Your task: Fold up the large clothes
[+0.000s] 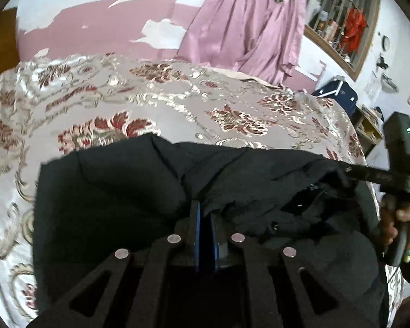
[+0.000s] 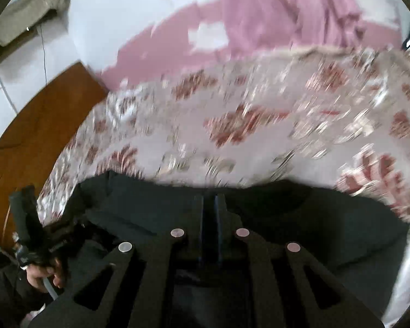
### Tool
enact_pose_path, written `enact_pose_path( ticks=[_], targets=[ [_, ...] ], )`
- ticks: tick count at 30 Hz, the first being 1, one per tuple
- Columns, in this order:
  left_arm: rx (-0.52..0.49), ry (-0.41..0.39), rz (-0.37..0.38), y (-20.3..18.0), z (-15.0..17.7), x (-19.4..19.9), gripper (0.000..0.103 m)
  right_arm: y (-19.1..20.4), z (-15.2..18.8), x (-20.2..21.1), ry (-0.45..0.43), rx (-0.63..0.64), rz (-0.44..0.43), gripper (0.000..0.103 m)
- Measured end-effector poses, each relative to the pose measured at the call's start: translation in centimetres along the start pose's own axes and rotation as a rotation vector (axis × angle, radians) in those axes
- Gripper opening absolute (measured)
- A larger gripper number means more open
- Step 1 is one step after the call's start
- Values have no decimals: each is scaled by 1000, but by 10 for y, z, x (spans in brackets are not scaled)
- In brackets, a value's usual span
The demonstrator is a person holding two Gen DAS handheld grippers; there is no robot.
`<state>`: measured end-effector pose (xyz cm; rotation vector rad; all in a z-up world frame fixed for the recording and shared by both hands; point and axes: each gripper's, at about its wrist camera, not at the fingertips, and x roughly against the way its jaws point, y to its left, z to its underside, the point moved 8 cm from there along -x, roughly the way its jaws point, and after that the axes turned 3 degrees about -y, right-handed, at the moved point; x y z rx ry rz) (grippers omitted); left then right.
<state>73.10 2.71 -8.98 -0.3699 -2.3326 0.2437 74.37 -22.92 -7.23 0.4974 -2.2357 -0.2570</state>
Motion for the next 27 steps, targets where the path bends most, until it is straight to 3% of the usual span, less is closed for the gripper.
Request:
enact_pose_path(
  ticks=[6,11,16,20,22,26,27],
  targets=[
    [-6,-78,48,-10,-20,35,9,6,18,-9,36,88,22,7],
    [-20,-121,83,-30,-52,37,11,4,23,-9,51,101,4,7],
    [-81,33,117,-60,-50,-8,13,4,27,-8,67,111,-6,7],
    [-240,232,141,-79,-14,-45,8,4,31,-12,105,135,-18,7],
    [-331,316,126,-81,5,-56,5,4,36,-15,152,161,-36,7],
    [-364,439,136,-80,22,-73,3,6,54,-29,297,218,-93,8],
    [-437,470,121,-83,28,-77,3,7,60,-33,343,234,-111,8]
  ],
)
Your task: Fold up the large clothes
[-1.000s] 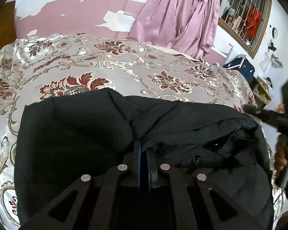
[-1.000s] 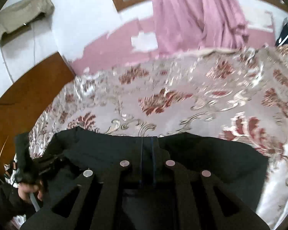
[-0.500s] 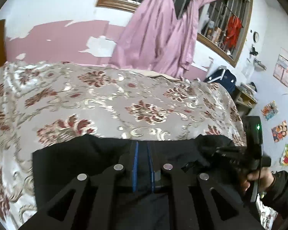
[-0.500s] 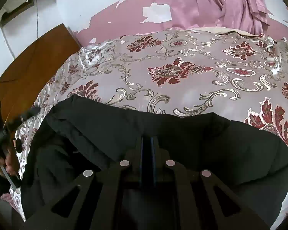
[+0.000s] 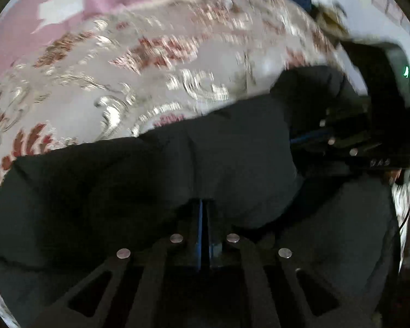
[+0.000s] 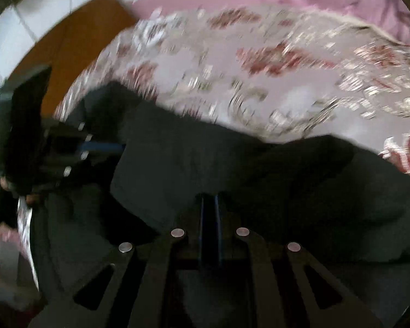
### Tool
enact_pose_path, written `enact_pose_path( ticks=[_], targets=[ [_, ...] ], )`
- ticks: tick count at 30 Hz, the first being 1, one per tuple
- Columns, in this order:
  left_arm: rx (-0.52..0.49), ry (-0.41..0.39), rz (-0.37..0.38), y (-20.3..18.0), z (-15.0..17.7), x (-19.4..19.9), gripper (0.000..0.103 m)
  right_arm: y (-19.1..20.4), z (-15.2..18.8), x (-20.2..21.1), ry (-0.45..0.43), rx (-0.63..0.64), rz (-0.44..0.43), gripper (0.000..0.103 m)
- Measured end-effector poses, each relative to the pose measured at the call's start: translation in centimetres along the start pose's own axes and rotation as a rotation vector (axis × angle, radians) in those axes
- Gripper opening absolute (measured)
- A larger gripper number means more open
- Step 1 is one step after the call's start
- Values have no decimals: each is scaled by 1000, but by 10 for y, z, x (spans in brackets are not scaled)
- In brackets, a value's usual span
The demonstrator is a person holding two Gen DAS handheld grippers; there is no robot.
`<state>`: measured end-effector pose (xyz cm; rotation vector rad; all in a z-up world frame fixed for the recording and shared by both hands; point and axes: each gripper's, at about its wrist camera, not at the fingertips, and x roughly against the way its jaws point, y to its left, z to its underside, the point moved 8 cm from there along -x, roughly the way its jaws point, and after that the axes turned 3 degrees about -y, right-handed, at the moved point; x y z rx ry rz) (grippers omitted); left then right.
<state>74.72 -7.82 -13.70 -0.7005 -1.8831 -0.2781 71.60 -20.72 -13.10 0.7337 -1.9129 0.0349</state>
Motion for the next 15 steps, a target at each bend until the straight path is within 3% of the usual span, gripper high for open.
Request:
enact_pose_path(
  ticks=[3,6,10,15],
  targets=[
    [-114,29,-88,-10,3,-15,3,4,7,-16,104,48,-17,8],
    [-149,-11,-151,-13,8,-26,2,7,7,-32,147,103,43,7],
    [-86,-91,-125,-6,15,-27,2,13,5,-50,116,144,123,7],
    [-112,-150,-185,-15,20,-14,2,14,11,-48,12,105,133,6]
  ],
)
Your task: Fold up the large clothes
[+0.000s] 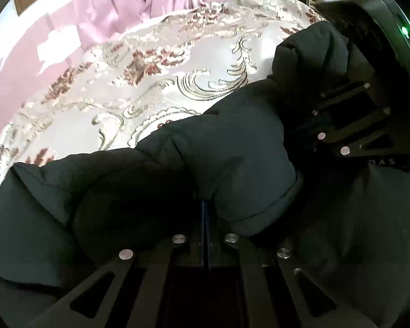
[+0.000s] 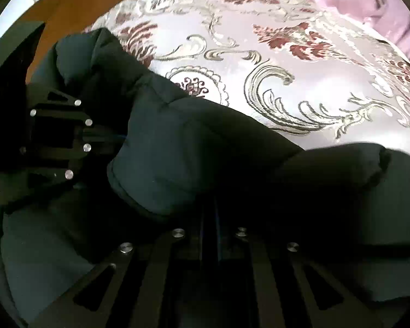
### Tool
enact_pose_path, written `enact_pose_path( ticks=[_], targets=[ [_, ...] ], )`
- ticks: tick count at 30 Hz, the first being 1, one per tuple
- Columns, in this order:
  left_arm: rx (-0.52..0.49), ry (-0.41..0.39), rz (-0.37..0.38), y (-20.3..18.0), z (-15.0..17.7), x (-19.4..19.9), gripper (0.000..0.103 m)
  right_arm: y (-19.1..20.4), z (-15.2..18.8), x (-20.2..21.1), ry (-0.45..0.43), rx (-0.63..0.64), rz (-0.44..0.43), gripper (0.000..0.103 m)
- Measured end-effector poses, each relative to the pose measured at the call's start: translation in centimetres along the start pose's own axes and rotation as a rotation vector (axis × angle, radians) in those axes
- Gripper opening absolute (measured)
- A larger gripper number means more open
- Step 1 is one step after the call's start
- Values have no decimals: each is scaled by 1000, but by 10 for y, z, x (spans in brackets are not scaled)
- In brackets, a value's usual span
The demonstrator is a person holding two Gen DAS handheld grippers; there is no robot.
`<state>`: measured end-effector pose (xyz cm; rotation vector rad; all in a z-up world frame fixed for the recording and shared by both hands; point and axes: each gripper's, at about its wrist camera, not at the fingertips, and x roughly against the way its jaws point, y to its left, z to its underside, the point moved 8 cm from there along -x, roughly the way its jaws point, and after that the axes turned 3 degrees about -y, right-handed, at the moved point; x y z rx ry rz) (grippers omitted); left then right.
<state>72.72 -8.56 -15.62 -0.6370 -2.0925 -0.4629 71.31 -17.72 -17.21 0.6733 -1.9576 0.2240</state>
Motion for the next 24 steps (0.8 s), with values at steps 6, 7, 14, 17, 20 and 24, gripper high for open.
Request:
enact_pose_path(
  ticks=[6,7,14,17,20,24],
  targets=[
    [248,-48,61,18,-9,36,5,2,14,40,-167,-33,33,9],
    [310,-53,80,24,-10,39,6,1,15,48,-191,-49,32,13],
    [522,-83,91,41,-14,54,9,-13,13,87,-264,-134,80,45],
    [514,-90,75,35,-16,60,20,-13,11,95,-280,-138,121,53],
    [509,-110,45,32,-24,66,42,-13,13,109,-316,-149,156,66],
    [540,-185,2,34,-26,91,78,-11,15,132,-362,-183,180,68]
  ],
)
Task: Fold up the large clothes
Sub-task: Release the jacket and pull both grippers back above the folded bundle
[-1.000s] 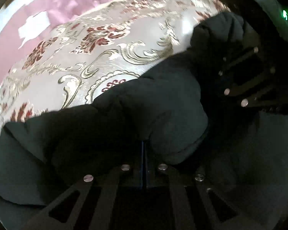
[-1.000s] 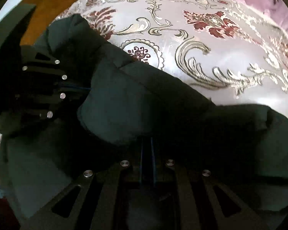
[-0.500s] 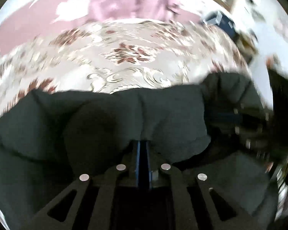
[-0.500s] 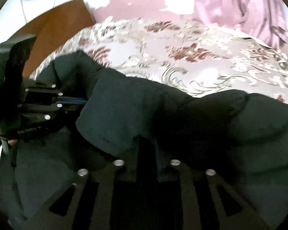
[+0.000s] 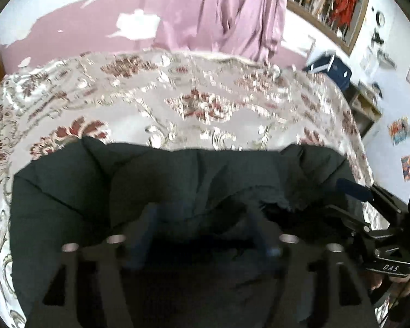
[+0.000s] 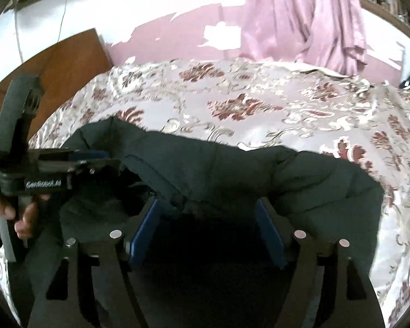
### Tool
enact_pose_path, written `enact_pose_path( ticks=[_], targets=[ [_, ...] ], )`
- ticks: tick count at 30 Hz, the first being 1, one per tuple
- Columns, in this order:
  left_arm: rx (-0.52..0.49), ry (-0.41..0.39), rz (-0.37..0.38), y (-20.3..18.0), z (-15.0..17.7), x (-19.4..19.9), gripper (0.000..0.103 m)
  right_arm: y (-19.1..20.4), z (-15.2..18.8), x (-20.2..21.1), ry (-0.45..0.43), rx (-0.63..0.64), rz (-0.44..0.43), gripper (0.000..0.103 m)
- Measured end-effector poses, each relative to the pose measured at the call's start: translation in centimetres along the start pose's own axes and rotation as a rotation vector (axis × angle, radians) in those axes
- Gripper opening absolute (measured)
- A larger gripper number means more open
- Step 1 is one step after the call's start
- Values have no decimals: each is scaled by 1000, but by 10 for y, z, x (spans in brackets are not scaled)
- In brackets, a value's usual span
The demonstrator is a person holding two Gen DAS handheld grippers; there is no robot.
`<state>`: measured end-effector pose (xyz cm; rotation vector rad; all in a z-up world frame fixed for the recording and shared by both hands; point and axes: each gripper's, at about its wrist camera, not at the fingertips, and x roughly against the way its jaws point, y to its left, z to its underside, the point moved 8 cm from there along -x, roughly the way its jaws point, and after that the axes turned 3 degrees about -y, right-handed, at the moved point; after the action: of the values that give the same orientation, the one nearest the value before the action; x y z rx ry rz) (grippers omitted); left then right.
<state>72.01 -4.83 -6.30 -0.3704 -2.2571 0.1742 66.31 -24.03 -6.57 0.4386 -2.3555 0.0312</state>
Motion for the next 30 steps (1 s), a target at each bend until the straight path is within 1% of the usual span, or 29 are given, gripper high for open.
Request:
enact_pose_path(
  ticks=[2,4,5,6,7,8,9,12,15,21,25,30],
  targets=[
    [32,-50,-8,1,-5,15,80,-2,-5,9,-25,-9,33,78],
    [48,-77,-6,0,-9,28,82,-3,-12,23,-60,-4,63,80],
    [50,-90,-16,0,-9,35,84,-2,-15,27,-73,-1,71,81],
    [51,-109,-25,-1,-10,46,87,-1,-18,34,-85,0,79,82],
    [52,-116,-28,-3,-10,51,90,-1,-21,43,-100,0,91,88],
    [52,-124,-35,-4,-10,59,95,-1,-23,50,-111,-2,96,95],
    [51,-139,-45,-7,-10,71,99,0,-26,60,-130,-7,102,96],
    [50,-174,-48,-15,-9,96,102,3,-31,84,-169,-35,100,99],
    [52,-209,-45,-24,-5,126,102,5,-31,109,-199,-49,115,101],
    [-4,-290,-69,-48,9,194,103,14,-26,163,-243,-56,128,101],
    [-24,-324,-86,-63,21,235,103,24,-18,199,-265,-60,126,101],
    [-37,-346,-97,-80,42,278,103,36,-5,244,-285,-56,125,101]
  ],
)
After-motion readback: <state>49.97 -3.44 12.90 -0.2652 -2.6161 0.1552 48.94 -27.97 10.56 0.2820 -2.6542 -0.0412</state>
